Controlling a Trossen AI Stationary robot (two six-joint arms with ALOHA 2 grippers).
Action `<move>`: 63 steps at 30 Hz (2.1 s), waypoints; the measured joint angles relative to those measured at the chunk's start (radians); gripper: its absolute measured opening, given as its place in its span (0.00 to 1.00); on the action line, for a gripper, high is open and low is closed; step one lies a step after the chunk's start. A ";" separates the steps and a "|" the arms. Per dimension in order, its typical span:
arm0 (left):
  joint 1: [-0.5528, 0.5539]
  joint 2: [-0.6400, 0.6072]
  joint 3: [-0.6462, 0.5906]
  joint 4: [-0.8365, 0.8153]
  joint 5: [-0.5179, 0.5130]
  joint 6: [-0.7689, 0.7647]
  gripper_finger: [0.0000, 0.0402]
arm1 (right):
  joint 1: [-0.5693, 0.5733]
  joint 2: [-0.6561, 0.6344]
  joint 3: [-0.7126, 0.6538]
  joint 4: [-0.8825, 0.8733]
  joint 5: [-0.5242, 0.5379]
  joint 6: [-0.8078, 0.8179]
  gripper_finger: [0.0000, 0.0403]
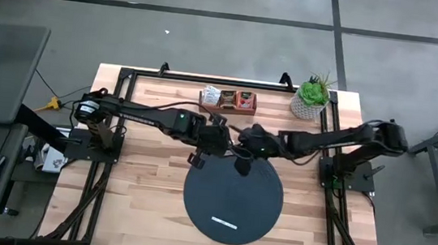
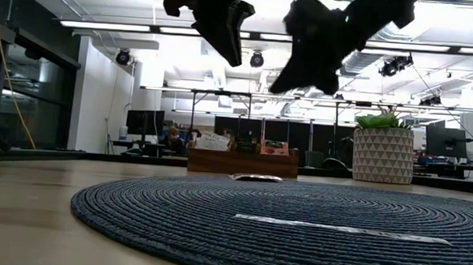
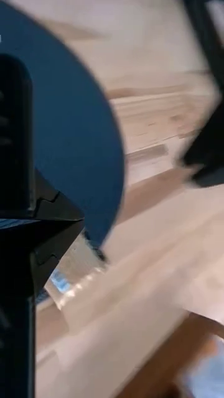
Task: Pick & Place Tea
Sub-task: Put the brown tea bag into the middle section of the wooden organizer
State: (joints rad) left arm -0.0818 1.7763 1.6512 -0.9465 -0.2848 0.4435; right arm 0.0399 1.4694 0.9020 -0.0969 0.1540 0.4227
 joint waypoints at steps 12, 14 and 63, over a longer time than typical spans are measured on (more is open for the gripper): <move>0.049 0.025 -0.208 0.143 0.074 -0.011 0.01 | -0.057 0.211 0.000 0.022 -0.121 -0.022 0.00; 0.062 0.026 -0.258 0.192 0.094 -0.013 0.00 | -0.069 0.239 0.000 0.023 -0.127 -0.021 0.00; 0.272 0.230 -0.435 0.696 0.358 0.102 0.00 | -0.091 0.263 -0.002 0.011 -0.230 -0.190 0.04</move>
State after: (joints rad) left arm 0.1905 2.0068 1.2161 -0.2504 0.0735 0.5453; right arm -0.0507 1.7321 0.9005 -0.0857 -0.0765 0.2328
